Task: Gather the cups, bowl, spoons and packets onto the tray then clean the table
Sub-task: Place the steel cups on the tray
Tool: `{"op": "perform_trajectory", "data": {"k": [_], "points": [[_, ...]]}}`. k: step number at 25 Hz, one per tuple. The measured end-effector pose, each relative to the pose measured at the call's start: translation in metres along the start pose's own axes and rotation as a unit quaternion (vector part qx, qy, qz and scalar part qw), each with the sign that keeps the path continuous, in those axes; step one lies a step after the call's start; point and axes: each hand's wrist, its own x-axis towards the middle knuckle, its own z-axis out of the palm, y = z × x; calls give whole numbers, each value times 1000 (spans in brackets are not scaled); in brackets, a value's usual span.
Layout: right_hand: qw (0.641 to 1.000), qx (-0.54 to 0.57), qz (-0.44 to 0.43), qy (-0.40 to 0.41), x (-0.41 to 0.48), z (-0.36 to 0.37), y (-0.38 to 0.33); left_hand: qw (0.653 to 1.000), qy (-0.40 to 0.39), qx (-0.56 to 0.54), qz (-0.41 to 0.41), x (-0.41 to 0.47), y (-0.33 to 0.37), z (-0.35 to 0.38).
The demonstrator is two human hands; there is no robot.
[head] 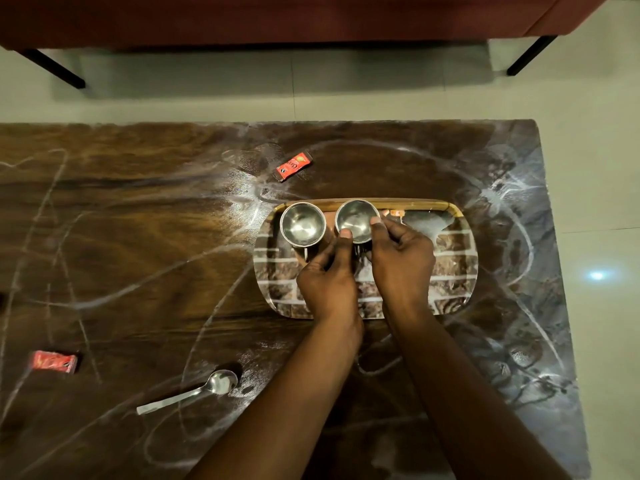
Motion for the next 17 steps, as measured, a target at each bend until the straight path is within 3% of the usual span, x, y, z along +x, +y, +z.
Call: {"op": "perform_trajectory", "data": {"k": [8, 13, 17], "points": [[999, 9, 45, 4, -9, -3, -11, 999, -47, 5, -27, -20, 21, -20], [980, -129, -145, 53, -52, 15, -33, 989, -84, 116, 50, -39, 55, -113], [964, -106, -237, -54, -107, 77, -46, 971, -45, 167, 163, -31, 111, -210]]}}
